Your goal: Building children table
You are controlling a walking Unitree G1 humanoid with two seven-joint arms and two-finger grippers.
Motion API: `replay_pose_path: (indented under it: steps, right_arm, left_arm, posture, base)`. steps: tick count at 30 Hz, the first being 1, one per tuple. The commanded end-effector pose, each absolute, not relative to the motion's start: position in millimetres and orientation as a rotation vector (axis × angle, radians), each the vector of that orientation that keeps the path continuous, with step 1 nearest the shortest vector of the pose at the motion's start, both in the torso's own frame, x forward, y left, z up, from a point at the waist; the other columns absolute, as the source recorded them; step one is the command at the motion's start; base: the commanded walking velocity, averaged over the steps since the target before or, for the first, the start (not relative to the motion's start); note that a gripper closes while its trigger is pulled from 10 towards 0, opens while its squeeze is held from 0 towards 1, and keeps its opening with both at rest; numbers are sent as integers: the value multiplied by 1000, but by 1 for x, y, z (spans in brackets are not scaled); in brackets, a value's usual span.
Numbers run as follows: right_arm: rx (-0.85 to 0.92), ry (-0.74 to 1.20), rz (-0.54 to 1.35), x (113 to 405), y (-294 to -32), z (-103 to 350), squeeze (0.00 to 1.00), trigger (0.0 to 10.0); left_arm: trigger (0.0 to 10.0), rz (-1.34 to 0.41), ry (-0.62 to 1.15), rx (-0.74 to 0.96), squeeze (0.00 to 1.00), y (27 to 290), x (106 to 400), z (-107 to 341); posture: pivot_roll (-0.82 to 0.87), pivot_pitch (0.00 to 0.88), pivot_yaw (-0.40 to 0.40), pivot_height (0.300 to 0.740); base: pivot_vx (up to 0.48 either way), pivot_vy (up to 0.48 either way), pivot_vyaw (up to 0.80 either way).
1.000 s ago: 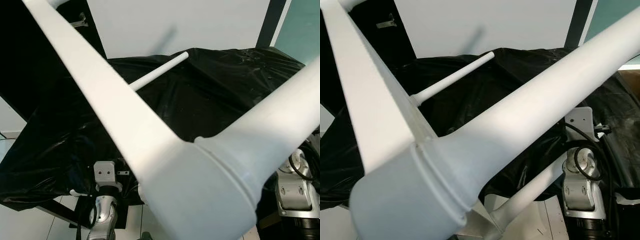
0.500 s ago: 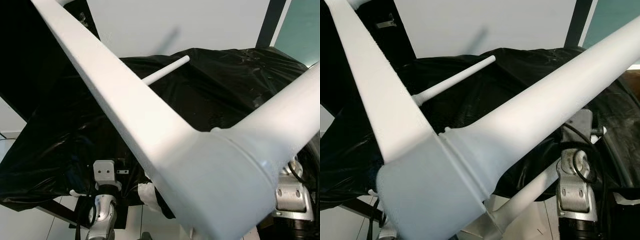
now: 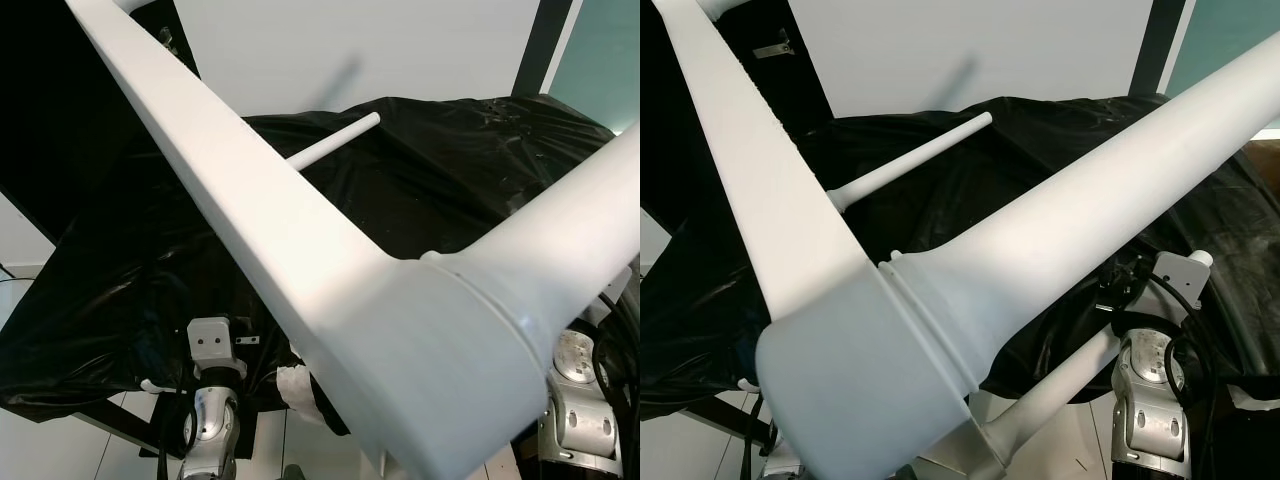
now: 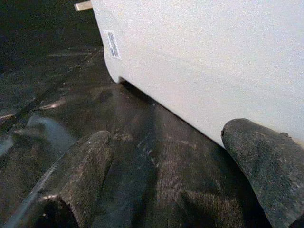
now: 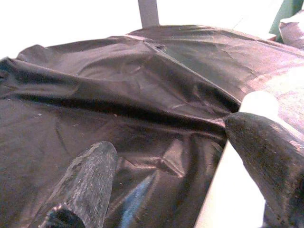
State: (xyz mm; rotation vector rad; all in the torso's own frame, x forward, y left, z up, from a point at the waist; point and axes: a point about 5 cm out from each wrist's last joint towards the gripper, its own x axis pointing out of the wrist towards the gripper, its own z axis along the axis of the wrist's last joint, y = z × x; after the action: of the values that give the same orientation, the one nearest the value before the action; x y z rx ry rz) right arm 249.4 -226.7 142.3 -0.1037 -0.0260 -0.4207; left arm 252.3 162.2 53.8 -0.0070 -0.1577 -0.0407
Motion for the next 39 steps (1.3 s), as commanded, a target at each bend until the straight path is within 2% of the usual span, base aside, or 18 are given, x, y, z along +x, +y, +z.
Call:
replay_pose_path:
  steps: [1,8,15,39]
  right_arm:
    - [-84,-28,-398,249,-224,139,0,10000]
    - [-49,-54,-379,250,-222,145,0,10000]
    - [-199,-134,-337,241,-215,155,0,10000]
    - [-270,-149,-371,240,-217,151,0,10000]
  left_arm:
    - [10000,-37,-153,-7,0,161,251,54]
    - [10000,-55,-167,-16,0,159,254,58]
    - [10000,-78,-198,-43,0,153,260,69]
    - [10000,-95,-187,-37,0,149,259,71]
  posture:
    - [108,0,83,740]
    - [111,0,84,740]
    - [103,0,91,740]
    - [107,0,95,740]
  base:
    - [0,0,0]
    - [0,0,0]
    - [0,0,0]
    - [0,0,0]
